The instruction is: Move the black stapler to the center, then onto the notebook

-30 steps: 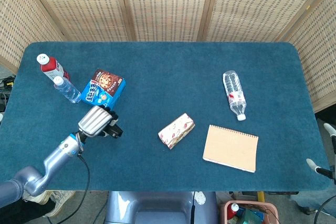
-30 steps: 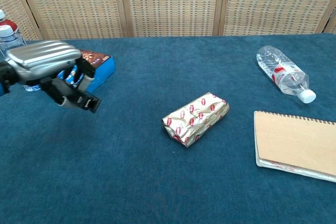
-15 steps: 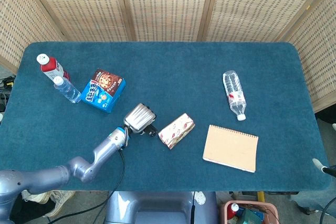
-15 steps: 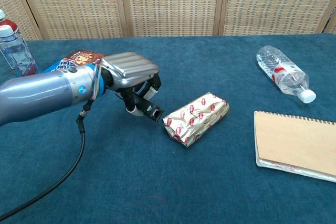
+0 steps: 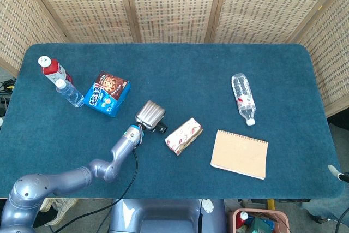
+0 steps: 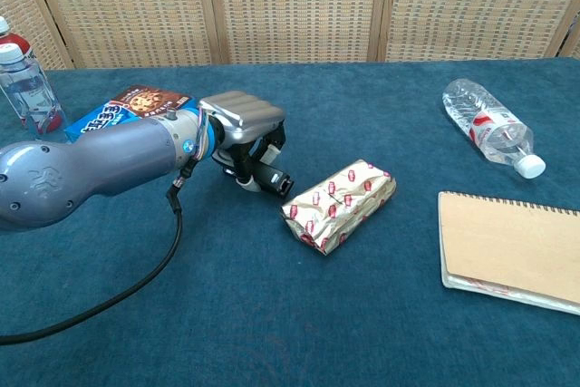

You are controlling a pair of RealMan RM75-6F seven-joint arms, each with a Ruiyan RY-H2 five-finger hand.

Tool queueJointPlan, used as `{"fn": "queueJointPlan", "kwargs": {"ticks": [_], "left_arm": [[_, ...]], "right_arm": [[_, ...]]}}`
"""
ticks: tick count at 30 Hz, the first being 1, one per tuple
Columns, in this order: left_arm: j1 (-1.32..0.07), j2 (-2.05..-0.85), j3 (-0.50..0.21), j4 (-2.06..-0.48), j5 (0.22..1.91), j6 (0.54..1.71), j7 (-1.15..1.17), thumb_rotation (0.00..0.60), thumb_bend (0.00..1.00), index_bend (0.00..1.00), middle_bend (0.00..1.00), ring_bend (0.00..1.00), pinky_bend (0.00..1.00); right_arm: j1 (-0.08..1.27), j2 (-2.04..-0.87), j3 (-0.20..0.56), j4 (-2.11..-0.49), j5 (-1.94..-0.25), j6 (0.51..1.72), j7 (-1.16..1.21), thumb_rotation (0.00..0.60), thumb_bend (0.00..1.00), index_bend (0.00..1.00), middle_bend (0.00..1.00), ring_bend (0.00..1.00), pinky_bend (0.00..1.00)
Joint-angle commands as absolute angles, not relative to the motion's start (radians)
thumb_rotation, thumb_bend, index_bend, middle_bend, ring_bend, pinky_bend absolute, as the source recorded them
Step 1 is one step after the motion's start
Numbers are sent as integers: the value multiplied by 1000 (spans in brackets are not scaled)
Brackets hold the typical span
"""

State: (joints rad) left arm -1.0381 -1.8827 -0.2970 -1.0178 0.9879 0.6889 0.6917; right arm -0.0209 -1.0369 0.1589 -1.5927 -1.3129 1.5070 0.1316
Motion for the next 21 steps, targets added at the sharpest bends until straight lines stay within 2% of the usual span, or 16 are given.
{"fn": "queueJointPlan", "kwargs": {"ticks": [1,6,8,10,12,15,18,21], "left_arm": [[-1057,-1894,-304,-1021,961,691,712,600,253,719,610,526,557],[-1081,-1898,-301,-1053,921,704,755,600,253,689,571,526,530],[-1090,-1898,-301,-1069,902,709,770,600,252,625,519,507,495],[-1101,-1895,-294,-1088,882,719,800,600,216,460,395,404,410],[-1108,-1889,-288,-1113,847,725,833,600,118,222,206,225,286],[-1116,-1876,-285,-1151,801,734,861,600,23,35,59,93,186],[-1121,-1859,-283,-1191,778,748,872,600,1,0,2,31,143],[-1121,-1838,-284,-1231,772,765,863,600,0,0,0,1,96]], "right_arm": [[-21,-1036,159,-1592,-1313,1507,134,600,0,0,0,0,0],[-21,-1035,159,-1592,-1313,1505,135,600,0,0,0,0,0],[-21,-1035,160,-1592,-1313,1506,136,600,0,0,0,0,0],[-23,-1034,160,-1592,-1314,1508,138,600,0,0,0,0,0],[-23,-1034,159,-1593,-1314,1509,138,600,0,0,0,0,0],[-25,-1033,159,-1593,-1315,1509,140,600,0,0,0,0,0],[-26,-1033,159,-1593,-1315,1510,142,600,0,0,0,0,0],[-26,-1032,159,-1594,-1317,1511,142,600,0,0,0,0,0]]}}
